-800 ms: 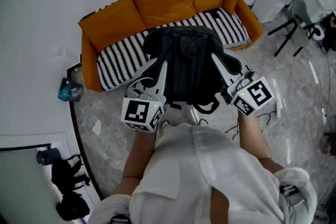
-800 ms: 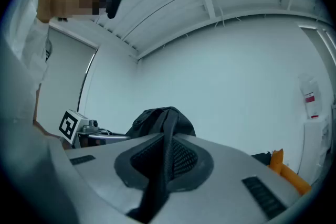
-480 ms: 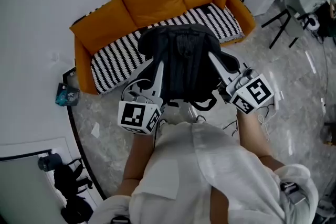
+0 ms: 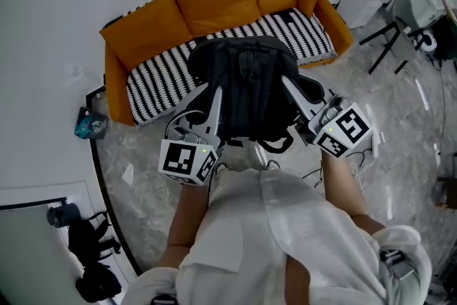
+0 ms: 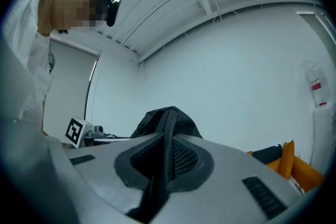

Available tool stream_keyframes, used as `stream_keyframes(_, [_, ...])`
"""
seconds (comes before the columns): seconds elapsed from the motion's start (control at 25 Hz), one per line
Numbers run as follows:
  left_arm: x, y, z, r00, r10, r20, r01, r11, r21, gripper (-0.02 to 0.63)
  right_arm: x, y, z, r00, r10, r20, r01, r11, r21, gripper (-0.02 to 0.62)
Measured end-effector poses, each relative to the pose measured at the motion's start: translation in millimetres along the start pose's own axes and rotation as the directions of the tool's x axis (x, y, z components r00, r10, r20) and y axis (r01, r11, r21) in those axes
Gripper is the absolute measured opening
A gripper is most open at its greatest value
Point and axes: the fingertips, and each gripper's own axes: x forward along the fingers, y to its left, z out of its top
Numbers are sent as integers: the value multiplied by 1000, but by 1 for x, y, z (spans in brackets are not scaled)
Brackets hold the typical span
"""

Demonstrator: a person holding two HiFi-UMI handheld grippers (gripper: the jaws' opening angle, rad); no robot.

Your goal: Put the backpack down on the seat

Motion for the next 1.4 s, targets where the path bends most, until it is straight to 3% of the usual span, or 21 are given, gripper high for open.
stream_keyframes(0.72, [-76, 134, -11, 997, 72, -6, -72, 996, -58, 48, 147, 74, -44, 992, 121, -48, -117, 991, 69, 31])
stream_keyframes(1.08, [-39, 217, -28, 988, 145, -58, -149, 986, -72, 46, 243, 37, -71, 971, 222, -86, -215, 972, 91, 31])
stream_keyframes(1.4, [20, 294, -43, 973, 212, -86, -221, 969, -111, 46, 324, -9, -88, 916, 378, -136, -363, 923, 124, 31])
